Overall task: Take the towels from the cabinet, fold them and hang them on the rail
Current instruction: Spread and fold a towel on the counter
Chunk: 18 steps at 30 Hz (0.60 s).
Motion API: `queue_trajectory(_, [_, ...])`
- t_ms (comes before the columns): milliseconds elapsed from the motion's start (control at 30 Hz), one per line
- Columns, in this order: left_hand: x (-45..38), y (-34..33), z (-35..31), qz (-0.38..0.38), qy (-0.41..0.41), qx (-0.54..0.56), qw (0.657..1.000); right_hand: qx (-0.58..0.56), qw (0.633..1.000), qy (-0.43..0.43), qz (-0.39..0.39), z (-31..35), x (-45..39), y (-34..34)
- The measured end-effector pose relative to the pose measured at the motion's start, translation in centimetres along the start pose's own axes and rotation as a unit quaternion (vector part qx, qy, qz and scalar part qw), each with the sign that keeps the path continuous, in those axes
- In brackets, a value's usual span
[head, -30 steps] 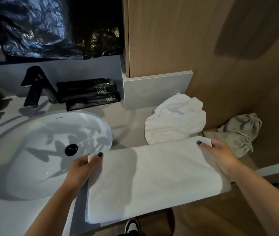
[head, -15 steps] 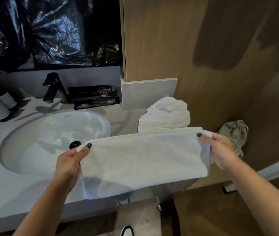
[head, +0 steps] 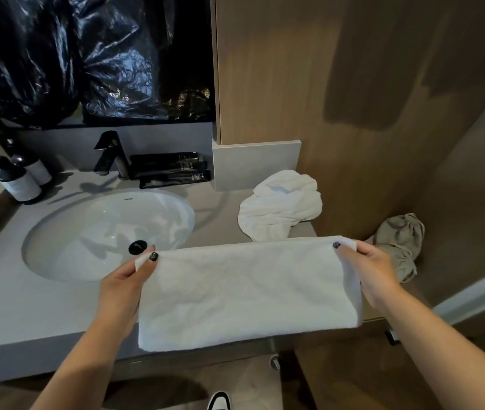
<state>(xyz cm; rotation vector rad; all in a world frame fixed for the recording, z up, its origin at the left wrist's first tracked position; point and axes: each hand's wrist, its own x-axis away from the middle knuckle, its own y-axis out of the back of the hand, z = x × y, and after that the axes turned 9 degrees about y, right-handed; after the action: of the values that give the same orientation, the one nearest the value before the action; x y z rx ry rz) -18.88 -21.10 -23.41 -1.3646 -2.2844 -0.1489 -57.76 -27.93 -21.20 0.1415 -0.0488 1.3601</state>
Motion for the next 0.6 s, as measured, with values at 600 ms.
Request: queue_trajectory(600, [-13.6, -0.7, -0.1, -0.101, -0.060, -0.356, 0.927, 0.124, 0.990, 0.054, -0.039, -4.8, -12.9, -7.6])
